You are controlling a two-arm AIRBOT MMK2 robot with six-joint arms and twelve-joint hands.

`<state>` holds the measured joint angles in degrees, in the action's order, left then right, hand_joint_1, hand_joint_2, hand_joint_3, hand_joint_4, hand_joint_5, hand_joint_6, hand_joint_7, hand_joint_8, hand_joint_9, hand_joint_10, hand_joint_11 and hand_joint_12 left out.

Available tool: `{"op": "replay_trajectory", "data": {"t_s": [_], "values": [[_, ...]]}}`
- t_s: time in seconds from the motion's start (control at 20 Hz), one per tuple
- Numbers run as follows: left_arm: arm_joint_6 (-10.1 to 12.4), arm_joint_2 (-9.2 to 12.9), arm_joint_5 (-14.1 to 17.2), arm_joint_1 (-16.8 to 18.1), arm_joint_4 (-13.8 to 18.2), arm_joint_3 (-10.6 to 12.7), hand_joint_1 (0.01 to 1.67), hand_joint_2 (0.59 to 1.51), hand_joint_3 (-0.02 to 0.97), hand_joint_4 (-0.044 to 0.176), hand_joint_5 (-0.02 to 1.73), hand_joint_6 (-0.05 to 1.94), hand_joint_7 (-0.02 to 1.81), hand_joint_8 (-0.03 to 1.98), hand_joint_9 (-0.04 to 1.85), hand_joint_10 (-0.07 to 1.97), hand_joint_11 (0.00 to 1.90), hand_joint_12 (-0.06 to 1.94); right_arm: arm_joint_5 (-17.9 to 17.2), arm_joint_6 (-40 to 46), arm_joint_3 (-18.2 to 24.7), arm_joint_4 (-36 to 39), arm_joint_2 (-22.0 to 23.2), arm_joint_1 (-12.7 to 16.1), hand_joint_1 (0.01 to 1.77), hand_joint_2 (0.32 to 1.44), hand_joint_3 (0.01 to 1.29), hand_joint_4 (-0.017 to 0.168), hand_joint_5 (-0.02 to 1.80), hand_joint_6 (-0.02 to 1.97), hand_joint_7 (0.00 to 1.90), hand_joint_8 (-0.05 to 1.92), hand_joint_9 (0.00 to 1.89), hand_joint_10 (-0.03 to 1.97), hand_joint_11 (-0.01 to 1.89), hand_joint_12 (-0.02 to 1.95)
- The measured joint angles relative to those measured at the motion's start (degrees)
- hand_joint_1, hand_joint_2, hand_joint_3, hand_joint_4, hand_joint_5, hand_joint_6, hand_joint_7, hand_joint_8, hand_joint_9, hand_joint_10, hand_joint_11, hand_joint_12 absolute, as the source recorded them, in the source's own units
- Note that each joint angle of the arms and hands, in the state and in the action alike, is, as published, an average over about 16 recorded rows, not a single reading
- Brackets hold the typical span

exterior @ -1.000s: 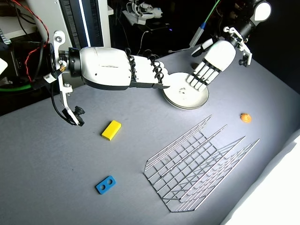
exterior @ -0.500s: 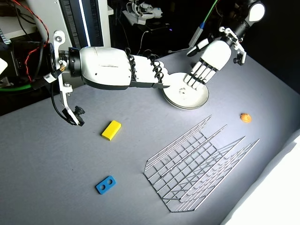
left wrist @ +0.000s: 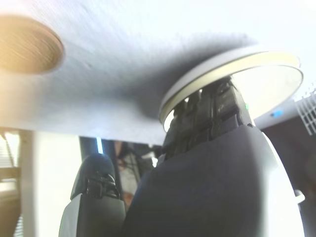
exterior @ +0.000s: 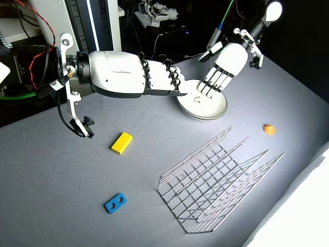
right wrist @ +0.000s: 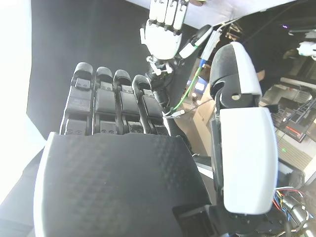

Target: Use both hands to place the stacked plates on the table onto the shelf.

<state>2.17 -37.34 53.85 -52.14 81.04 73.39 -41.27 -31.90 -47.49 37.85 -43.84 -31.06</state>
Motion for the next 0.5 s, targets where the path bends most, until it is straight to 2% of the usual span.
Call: {"op": "replay_trajectory", "data": {"t_s": [0.25,0.5], "values": [[0.3,0.2,-2.4,-0.4,-2.8,-3.5,0.02,1.182,0.009,-0.004,-0.01,-0.01,-0.01,-0.02,-0.02,-0.02,0.01,-0.03,0.6,-2.2,-1.0,-0.3,-2.2,-0.2,0.77,1.11,0.02,0.004,0.02,0.02,0.02,-0.02,0.02,0.0,0.02,0.01],[0.5,0.3,-4.6,-0.7,-5.2,-6.2,0.02,1.179,0.01,-0.003,-0.01,-0.01,-0.01,-0.02,-0.02,-0.02,0.01,-0.03,1.7,-6.2,-3.1,-1.3,-6.5,-0.6,0.81,1.09,0.02,0.004,0.02,0.02,0.02,-0.02,0.02,0.0,0.02,0.0]]}}
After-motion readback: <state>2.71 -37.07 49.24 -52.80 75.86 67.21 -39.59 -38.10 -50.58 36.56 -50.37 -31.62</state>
